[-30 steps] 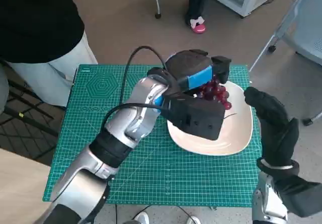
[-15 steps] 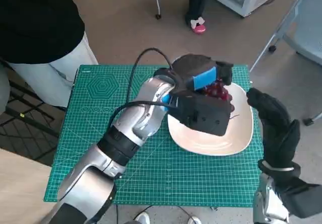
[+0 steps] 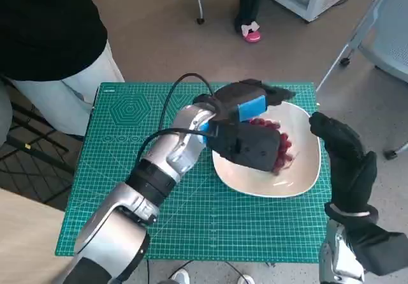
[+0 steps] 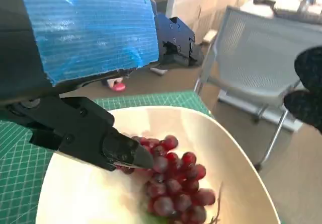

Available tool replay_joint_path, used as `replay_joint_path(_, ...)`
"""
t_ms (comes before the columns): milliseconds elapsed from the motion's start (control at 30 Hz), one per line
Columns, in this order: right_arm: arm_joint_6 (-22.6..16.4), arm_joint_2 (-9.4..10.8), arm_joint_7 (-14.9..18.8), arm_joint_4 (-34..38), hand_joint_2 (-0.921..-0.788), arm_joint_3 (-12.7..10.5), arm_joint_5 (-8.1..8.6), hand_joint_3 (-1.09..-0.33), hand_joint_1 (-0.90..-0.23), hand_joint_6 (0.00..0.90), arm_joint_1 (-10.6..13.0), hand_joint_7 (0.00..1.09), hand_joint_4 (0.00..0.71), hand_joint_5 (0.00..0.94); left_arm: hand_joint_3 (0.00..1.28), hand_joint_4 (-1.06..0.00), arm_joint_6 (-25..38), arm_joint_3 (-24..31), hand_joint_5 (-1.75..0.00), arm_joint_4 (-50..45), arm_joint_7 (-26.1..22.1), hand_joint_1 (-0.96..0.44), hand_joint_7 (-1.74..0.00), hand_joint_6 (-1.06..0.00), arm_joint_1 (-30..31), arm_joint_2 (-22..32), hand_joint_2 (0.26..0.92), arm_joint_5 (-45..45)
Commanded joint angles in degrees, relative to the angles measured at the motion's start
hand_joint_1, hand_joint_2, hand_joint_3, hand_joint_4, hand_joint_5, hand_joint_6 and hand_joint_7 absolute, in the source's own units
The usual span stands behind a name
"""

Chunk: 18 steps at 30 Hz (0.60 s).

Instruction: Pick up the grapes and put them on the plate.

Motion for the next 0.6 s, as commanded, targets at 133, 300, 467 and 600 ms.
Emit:
replay_joint_path(133, 0.41, 0.22, 0.15, 1.50, -0.921, 0.73, -0.34, -0.837, -0.625, 0.186, -0.48, 0.16, 0.391, 0.000, 0.05, -0.06, -5.22, 3.09, 0.00, 2.88, 3.55, -0.47, -0.01, -0.19, 1.61, 2.61, 0.920, -2.95)
replay_joint_path(300, 0.27, 0.24, 0.31, 2.17, -0.921, 1.13, -0.35, -0.840, -0.627, 0.187, -1.13, 0.16, 0.388, 0.000, 0.09, -0.07, -9.01, 6.56, 0.00, 3.06, 3.24, -0.50, -0.02, -0.21, 3.70, 5.00, 0.921, -6.86)
replay_joint_path(467, 0.17, 0.29, 0.43, 2.80, -0.921, 1.46, -0.40, -0.840, -0.627, 0.189, -1.80, 0.16, 0.389, 0.000, 0.14, -0.09, -11.57, 13.72, -0.01, 2.33, -0.53, -0.50, -0.03, -0.22, 7.23, 5.88, 0.921, -16.54)
replay_joint_path(600, 0.34, 0.34, 0.42, 3.20, -0.921, 1.88, -0.58, -0.841, -0.627, 0.189, -2.53, 0.16, 0.389, 0.000, 0.15, -0.13, -13.91, 23.53, -0.02, 0.18, -7.26, -0.47, -0.05, -0.26, 12.98, 5.05, 0.921, -30.88)
